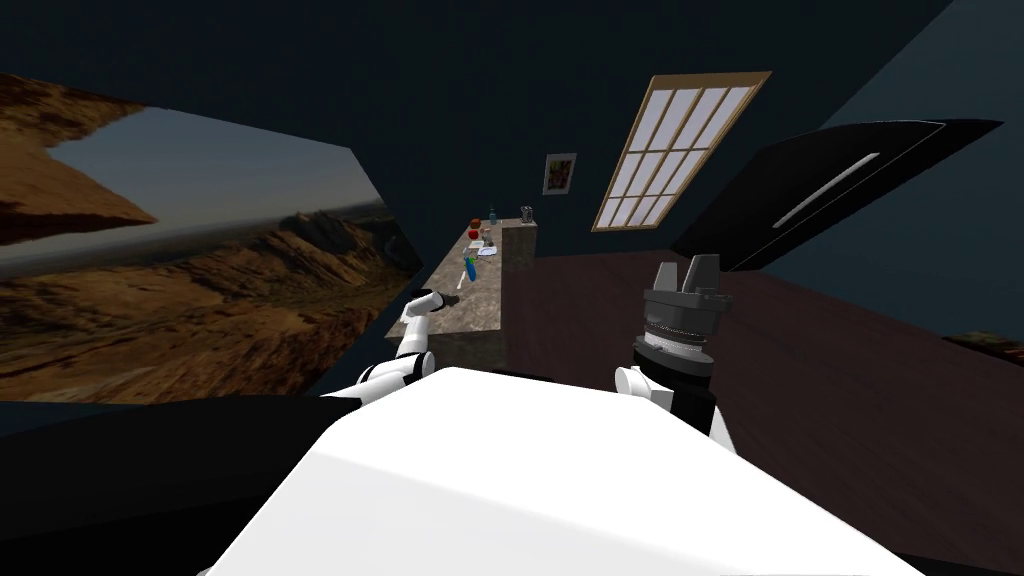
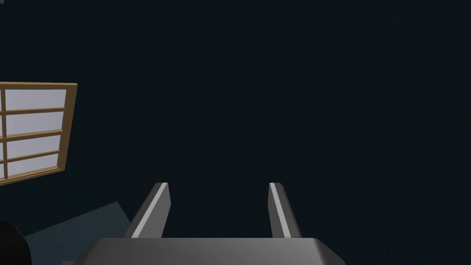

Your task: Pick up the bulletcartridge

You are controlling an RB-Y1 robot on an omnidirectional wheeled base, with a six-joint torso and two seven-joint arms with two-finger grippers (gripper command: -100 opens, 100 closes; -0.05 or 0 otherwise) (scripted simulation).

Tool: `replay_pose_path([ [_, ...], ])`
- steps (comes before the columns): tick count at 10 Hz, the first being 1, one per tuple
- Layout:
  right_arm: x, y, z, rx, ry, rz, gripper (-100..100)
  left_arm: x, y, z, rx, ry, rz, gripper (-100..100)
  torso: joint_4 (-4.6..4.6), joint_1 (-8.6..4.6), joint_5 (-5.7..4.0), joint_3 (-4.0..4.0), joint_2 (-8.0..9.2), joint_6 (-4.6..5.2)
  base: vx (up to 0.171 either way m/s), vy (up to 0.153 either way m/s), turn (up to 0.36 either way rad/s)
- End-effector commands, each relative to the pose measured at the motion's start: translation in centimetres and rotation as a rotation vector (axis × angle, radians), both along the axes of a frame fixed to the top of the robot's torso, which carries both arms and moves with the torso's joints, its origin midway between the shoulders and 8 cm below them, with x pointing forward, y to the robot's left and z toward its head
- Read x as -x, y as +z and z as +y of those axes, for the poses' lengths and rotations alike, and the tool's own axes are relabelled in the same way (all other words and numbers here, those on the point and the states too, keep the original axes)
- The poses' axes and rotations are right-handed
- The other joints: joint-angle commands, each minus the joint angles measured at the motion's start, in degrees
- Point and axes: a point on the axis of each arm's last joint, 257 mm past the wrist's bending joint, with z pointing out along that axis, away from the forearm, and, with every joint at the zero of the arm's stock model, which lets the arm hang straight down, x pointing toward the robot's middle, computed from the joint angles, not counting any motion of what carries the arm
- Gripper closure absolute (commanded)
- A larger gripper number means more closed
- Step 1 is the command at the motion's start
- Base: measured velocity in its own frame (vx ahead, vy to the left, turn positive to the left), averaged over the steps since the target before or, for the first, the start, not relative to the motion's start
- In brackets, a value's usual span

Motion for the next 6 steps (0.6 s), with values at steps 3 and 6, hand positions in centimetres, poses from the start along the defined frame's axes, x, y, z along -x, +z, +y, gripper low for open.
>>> replay_pose_path([
  [3,0.0,0.0,0.0,0.000,0.000,0.000,0,-0.3,0.5,-2.9,-0.001,-0.038,0.003,100,0.00,-0.05,0.02,0.00,0.00,0.13,0.025,0.019,0.112],
  [6,0.0,0.0,0.0,0.000,0.000,0.000,0,-0.7,1.0,-5.7,0.000,-0.075,0.002,100,0.01,-0.01,0.01,0.00,0.00,0.10,0.025,0.028,0.124],
])
